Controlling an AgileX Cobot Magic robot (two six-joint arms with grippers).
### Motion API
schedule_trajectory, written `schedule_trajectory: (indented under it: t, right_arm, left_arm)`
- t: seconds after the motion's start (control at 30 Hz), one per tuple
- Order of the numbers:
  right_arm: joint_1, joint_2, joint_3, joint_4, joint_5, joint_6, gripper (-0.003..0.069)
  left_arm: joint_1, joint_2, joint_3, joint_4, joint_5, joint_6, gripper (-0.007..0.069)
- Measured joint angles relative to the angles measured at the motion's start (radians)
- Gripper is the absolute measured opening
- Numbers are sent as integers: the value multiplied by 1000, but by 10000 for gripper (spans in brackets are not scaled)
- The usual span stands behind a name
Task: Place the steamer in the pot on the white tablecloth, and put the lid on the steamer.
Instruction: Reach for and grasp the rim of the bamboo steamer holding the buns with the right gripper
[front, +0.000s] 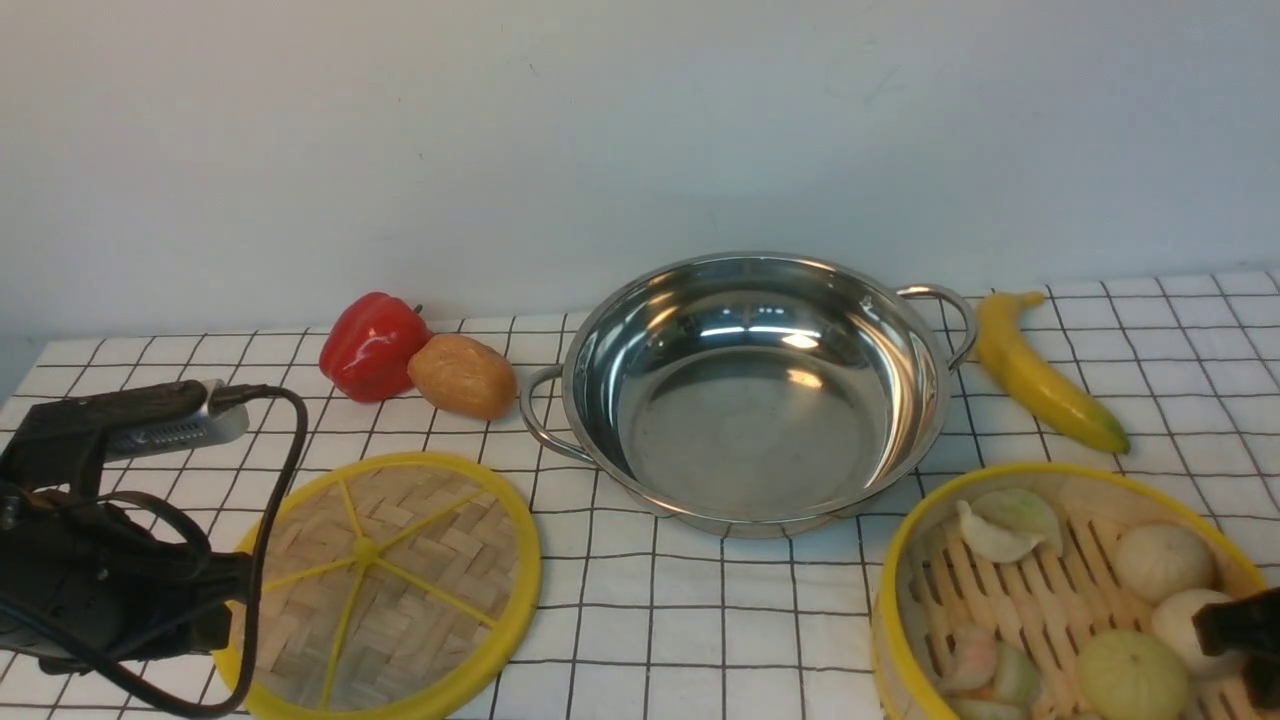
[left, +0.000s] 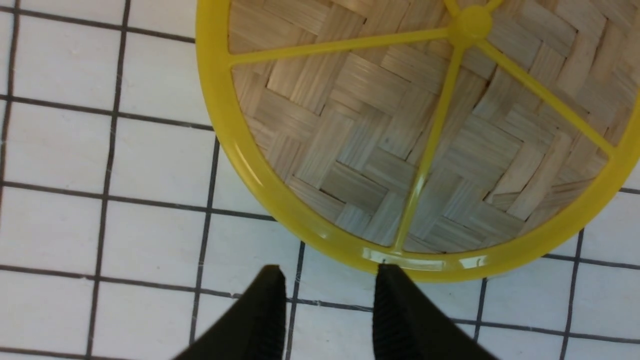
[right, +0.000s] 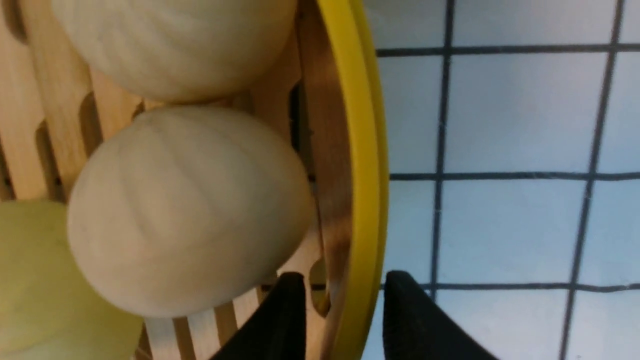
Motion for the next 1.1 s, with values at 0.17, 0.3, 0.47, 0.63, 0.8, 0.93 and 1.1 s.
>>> schedule_trajectory:
  t: [0.17,0.3,0.47,0.63,0.8,0.93,1.1]
  right_arm:
    - [0,0,0,-47,-4,48,102]
    - [0,0,0,-87,1,38,63]
    - [-30,0,-6,-97,42,49,63]
    - [-61,1,-59,-109,130,47,63]
    - [-63,3,-189,-98,281,0,71]
    - [-63,8,-333,-69,388,-44,80]
    - [-64,8,-461,-57,425,-67,80]
  left_arm:
    - [0,0,0,0,0,4,243]
    - [0,0,0,0,0,5,243]
    - [0,0,0,0,0,5,243]
    - [0,0,0,0,0,5,243]
    - [0,0,0,0,0,5,243]
    - [0,0,0,0,0,5,243]
    - [0,0,0,0,0,5,243]
